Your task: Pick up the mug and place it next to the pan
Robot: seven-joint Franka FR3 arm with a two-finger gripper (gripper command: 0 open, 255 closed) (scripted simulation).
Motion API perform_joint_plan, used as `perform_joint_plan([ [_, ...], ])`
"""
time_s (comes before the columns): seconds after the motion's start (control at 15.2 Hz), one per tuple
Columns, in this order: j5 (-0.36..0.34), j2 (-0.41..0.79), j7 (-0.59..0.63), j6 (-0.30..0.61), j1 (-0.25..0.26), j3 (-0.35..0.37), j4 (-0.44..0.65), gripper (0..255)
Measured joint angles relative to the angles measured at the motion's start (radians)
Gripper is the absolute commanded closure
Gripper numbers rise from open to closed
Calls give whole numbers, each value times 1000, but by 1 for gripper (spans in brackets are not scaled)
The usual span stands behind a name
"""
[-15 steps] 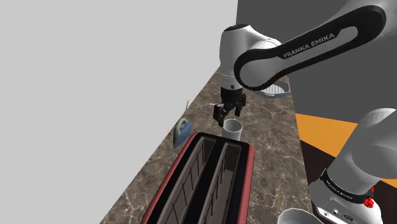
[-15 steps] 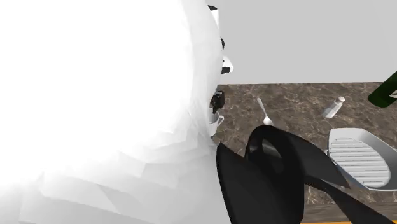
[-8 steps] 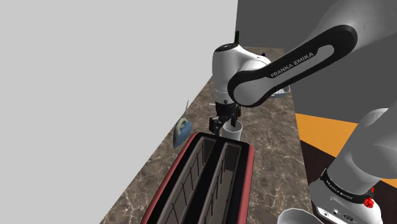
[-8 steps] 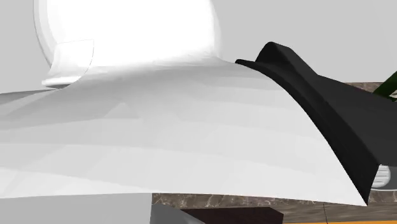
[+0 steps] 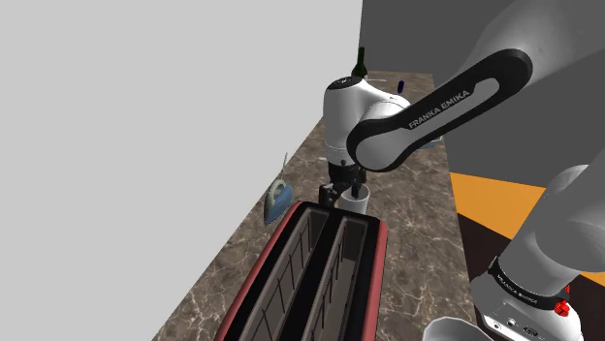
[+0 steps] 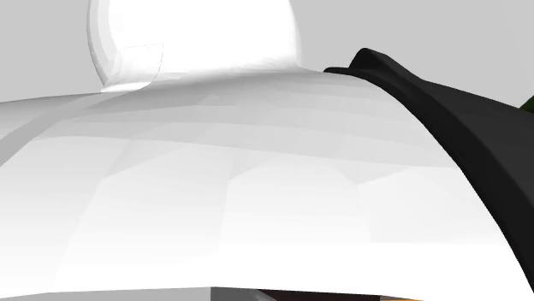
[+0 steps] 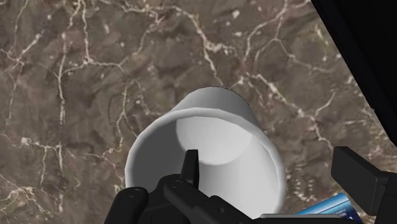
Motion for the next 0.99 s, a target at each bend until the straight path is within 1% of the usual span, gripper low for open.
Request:
perform_joint_plan([
  [0.07, 0, 0, 0, 0, 0, 0, 0, 0],
  [0.13, 0, 0, 0, 0, 0, 0, 0, 255],
  [0.79, 0, 1, 0, 1, 0, 0, 0, 255],
  [0.99, 7, -19, -8, -29, 2, -4, 12, 255],
])
